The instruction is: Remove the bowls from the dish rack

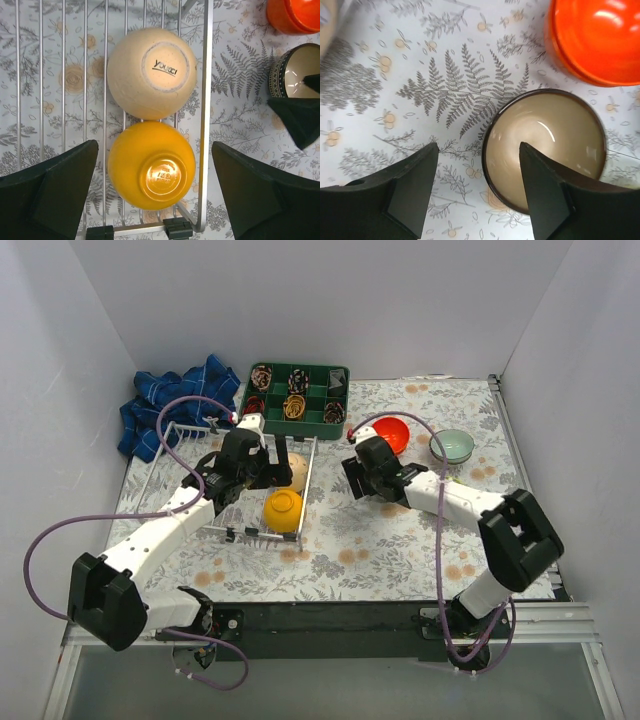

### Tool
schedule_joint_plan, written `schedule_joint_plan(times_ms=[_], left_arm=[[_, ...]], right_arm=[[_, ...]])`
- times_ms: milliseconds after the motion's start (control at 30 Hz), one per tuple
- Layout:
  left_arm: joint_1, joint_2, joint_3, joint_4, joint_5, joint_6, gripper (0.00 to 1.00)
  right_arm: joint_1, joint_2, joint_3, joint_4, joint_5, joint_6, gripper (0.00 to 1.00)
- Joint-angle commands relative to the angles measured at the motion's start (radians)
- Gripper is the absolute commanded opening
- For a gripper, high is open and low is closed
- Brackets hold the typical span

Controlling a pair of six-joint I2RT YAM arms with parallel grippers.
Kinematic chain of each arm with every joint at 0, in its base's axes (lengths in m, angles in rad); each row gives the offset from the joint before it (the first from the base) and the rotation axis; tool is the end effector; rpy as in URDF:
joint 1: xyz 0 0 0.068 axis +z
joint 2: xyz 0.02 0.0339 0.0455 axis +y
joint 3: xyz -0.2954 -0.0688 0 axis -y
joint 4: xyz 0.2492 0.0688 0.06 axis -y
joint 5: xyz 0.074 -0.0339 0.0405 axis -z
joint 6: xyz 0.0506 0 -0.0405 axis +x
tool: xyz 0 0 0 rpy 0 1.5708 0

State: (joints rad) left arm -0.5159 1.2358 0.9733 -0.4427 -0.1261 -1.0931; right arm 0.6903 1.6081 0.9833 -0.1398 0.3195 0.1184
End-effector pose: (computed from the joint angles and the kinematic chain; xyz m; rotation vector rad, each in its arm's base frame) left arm 0.2412 -0.1295 0.3053 -0.7401 2.2503 -0.6845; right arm 0.2849 0.2146 0.2271 -0.4935 2.2345 0.0448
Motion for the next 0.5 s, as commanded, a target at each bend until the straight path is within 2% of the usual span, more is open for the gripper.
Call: schedule_joint_plan(times_ms=[0, 200, 333, 467], left_arm=[[0.011, 0.013, 0.042, -0.118, 0.075, -0.096, 0.98], [0.019, 0.017, 0.002, -0.198, 0.046, -0.142, 0.97], [0.02, 0.022, -0.005, -0.212, 0.043, -0.165, 0.86], [0.019, 0.046, -0.018, -0.211, 0.04, -0.171, 0.76]], right_arm=[[0.002, -0.16, -0.001, -0.036, -0.025, 0.035, 0.74], [0.002, -0.341, -0.098, -0.05, -0.088, 0.058, 0.75], [0.002, -0.405, -0.133, -0.072, -0.177, 0.076, 0.75], [0.002, -0.445, -0.167, -0.075, -0.188, 0.092, 0.75]])
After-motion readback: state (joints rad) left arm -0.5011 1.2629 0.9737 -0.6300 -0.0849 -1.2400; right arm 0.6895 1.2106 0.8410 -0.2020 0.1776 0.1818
